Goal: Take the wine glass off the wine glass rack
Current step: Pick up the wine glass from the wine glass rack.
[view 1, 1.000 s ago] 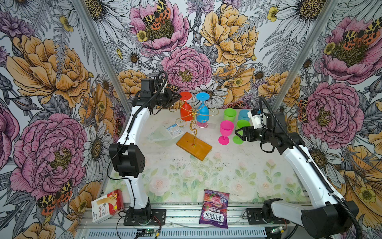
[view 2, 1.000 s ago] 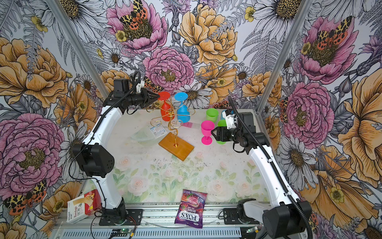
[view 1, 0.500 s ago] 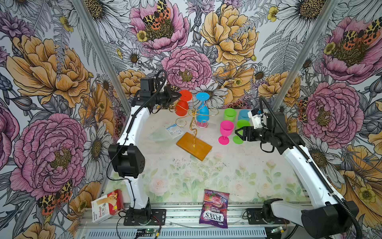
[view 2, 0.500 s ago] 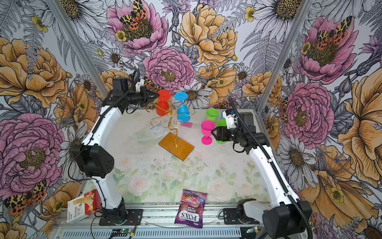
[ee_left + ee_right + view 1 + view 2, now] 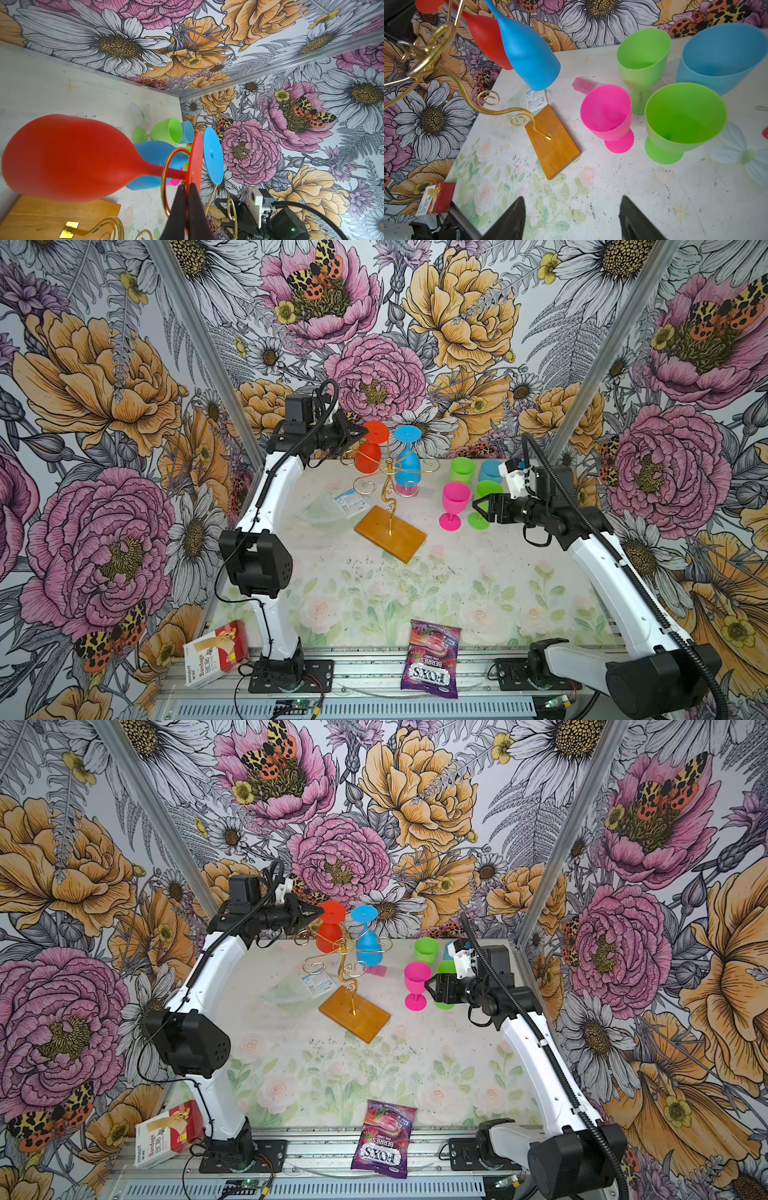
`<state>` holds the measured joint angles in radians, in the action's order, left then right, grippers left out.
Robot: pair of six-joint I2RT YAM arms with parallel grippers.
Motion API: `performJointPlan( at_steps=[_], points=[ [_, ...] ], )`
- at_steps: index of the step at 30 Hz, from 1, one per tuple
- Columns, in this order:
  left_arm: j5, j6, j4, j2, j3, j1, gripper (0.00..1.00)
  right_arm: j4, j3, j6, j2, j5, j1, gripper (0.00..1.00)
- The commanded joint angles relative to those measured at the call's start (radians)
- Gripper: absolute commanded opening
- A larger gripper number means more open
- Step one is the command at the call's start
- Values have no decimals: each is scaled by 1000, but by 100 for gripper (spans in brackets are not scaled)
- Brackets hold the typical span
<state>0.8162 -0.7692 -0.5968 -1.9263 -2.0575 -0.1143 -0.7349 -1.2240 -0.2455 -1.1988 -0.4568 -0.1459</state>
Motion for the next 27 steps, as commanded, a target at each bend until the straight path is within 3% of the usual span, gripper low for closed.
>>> performJointPlan(
  at_steps=[1,16,27],
  points=[
    [-20,-20,-1,15,-39,-10,0,23,4,-5,31,11,-9,72],
    [11,-18,-1,35,-13,-27,0,28,3,-7,27,4,-8,72],
    [20,13,-2,187,133,-15,0,34,1,-17,16,-4,-9,72]
  ],
)
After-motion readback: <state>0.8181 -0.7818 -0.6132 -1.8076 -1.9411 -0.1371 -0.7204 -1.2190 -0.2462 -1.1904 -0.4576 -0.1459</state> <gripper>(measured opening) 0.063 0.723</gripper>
